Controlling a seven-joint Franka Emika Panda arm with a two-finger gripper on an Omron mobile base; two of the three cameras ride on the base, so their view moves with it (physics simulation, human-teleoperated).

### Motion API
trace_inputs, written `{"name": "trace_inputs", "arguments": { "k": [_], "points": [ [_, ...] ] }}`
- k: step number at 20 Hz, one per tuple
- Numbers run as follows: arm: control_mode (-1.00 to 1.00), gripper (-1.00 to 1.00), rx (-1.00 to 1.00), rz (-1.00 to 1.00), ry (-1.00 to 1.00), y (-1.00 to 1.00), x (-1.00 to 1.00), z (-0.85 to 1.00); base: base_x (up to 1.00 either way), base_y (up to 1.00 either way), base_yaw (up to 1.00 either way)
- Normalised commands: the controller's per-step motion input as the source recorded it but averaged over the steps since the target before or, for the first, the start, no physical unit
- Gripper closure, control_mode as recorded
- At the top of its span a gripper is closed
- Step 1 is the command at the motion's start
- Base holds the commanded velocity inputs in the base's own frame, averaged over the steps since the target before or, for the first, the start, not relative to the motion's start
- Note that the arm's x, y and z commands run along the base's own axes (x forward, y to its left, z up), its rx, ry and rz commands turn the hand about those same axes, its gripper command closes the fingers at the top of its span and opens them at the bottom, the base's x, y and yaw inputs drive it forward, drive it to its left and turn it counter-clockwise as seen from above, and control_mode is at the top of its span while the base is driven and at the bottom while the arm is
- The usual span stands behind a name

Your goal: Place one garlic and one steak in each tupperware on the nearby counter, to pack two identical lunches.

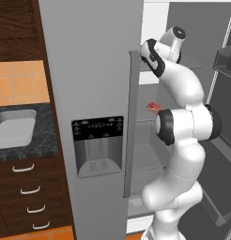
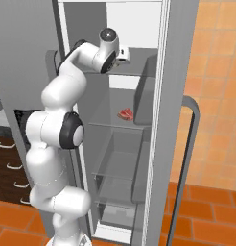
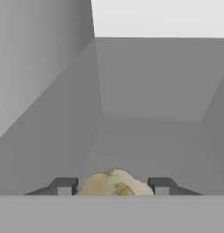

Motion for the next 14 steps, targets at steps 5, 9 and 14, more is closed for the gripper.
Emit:
{"name": "trace_inputs", "arguments": {
  "k": [5,9,14],
  "points": [
    [-1.00,1.00,-0.10,0.00,-0.02,0.00,-0.93,0.25,0.00,0.00,0.00],
    [-1.00,1.00,-0.02,0.00,-0.09,0.01,-1.00,0.38,0.00,0.00,0.00],
    [-1.00,1.00,-0.06,0.00,-0.18,0.00,-1.00,0.09,0.00,0.00,0.00]
  ]
}}
